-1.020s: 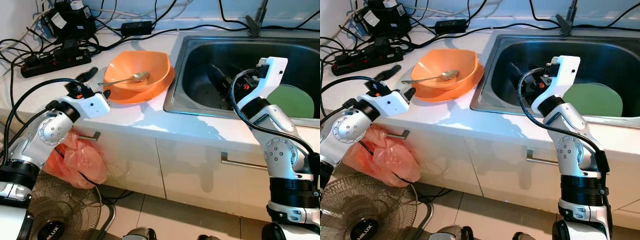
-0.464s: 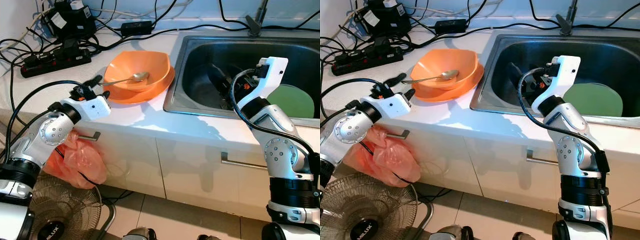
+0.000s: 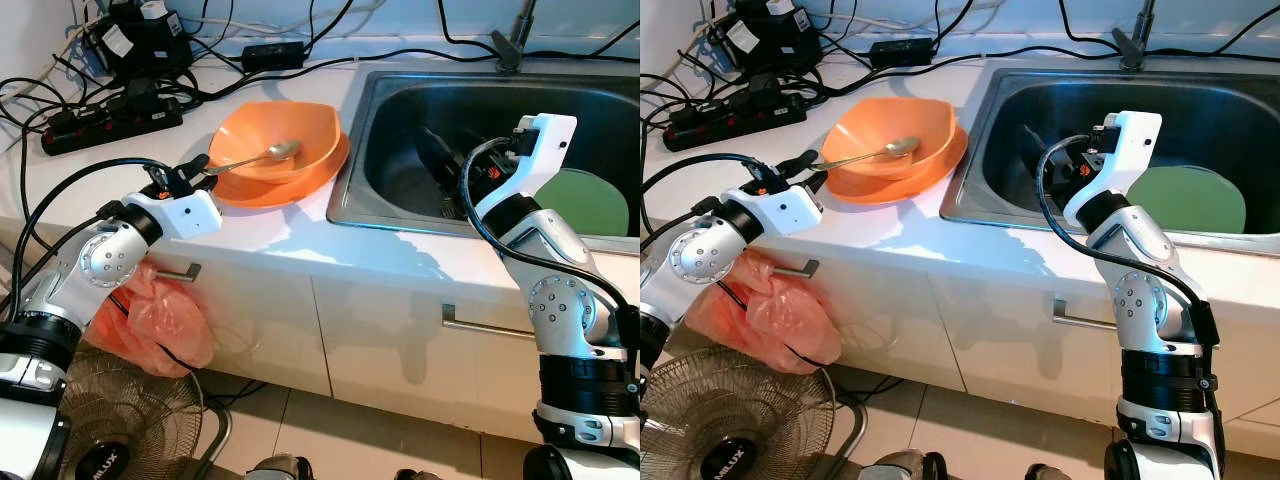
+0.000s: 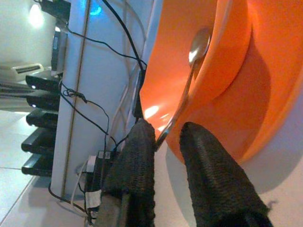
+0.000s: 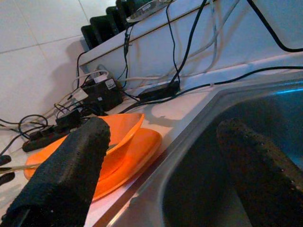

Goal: Kitchen organization

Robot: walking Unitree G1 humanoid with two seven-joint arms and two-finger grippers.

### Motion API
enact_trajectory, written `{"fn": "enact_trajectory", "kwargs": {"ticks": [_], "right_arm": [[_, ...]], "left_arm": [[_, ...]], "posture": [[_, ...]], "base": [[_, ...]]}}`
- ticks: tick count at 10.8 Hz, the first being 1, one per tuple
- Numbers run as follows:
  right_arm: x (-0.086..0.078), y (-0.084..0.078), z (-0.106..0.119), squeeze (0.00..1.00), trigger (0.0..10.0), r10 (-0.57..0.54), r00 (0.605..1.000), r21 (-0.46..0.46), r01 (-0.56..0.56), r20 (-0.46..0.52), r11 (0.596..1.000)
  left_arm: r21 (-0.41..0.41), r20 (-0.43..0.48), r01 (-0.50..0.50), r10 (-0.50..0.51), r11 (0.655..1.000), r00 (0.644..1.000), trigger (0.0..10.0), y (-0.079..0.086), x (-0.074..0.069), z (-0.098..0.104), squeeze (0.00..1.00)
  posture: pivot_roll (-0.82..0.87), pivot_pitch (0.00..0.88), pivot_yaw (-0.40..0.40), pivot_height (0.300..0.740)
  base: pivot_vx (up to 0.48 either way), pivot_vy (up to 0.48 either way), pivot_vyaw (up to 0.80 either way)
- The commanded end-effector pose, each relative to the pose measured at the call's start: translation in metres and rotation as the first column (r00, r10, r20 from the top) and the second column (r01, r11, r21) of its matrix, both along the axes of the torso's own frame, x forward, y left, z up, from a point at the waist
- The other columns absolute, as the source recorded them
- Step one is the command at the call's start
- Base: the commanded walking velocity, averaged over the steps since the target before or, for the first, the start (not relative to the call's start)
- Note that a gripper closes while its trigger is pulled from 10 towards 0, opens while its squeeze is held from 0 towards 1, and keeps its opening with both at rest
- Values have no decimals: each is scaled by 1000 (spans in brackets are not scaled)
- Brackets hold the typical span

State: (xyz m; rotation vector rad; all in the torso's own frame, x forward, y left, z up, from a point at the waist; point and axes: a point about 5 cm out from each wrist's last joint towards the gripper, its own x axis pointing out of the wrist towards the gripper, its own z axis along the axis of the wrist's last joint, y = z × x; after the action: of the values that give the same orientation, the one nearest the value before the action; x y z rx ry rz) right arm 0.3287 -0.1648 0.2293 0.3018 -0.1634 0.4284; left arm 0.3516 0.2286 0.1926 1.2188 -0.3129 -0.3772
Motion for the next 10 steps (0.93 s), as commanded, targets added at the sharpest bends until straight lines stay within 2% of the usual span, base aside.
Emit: {"fn": "enact_trajectory", "kwargs": {"ticks": [1, 8, 10], "right_arm": [[-2, 2, 3, 0, 10000, 4, 1000, 6, -4, 16, 1000], [-3, 2, 2, 0, 10000, 1, 1000, 10, -1, 14, 1000], [-2, 3, 2, 0, 10000, 5, 1000, 9, -5, 15, 1000]], "left_arm": [[17, -10, -5, 5, 1000, 1000, 0, 2, 0, -1, 0], [28, -17, 2, -2, 1000, 1000, 0, 0, 2, -3, 0], [18, 39, -36, 36, 999, 999, 0, 4, 3, 4, 0]], "posture": [[111, 110, 134, 740], [112, 104, 137, 740], [113, 100, 135, 740]], "base": [[0, 0, 0], [0, 0, 0], [0, 0, 0]]}}
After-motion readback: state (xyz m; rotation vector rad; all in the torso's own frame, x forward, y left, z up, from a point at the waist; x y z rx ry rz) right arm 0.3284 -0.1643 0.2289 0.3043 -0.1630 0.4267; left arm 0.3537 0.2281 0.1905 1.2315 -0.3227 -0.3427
